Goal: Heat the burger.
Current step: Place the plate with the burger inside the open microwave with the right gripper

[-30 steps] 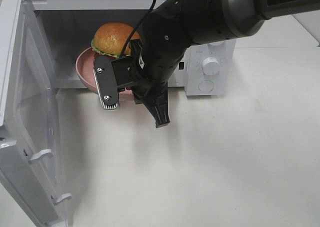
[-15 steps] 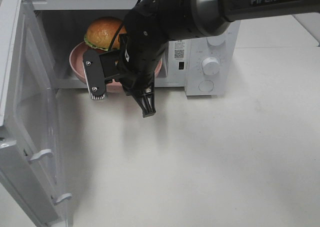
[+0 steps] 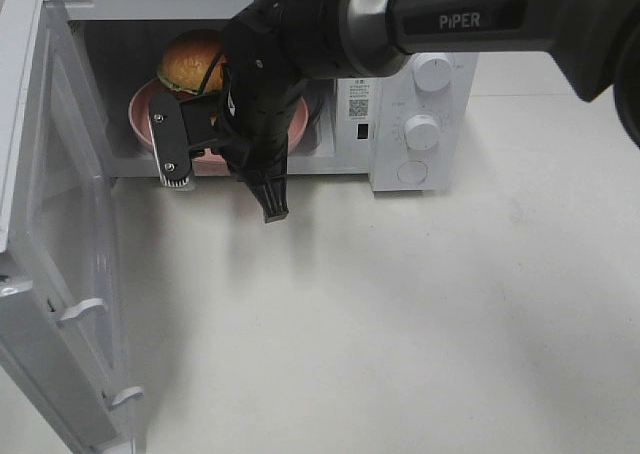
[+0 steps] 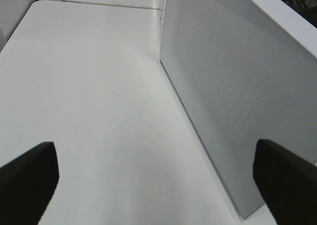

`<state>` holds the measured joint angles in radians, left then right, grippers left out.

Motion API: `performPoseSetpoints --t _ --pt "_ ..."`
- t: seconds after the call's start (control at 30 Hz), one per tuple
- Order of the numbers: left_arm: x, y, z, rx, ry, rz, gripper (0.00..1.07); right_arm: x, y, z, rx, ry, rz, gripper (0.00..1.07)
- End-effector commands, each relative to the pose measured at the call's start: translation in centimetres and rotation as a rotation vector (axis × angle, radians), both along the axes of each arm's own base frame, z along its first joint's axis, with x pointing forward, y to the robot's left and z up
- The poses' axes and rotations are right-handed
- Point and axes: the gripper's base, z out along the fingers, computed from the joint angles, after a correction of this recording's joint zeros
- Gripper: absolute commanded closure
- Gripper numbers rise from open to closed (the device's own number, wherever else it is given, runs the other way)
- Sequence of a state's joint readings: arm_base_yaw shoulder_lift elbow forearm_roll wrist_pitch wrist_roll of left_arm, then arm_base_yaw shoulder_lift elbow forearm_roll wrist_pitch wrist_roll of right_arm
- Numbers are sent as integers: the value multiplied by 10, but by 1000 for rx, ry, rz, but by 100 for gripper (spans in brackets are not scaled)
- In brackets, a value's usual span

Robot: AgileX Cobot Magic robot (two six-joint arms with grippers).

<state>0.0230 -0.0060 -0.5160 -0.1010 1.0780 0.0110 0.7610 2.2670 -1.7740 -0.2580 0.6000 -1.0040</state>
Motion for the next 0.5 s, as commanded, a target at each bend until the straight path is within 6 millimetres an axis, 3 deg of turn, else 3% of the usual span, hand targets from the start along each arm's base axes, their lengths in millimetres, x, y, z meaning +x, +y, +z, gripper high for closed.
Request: performPoseSetpoints --t 0.03,0.5 --pt "-2 0 1 -3 -28 3 4 10 6 15 52 -81 11 107" --pt "-2 0 1 -3 -28 3 4 31 12 19 60 -127 -32 107"
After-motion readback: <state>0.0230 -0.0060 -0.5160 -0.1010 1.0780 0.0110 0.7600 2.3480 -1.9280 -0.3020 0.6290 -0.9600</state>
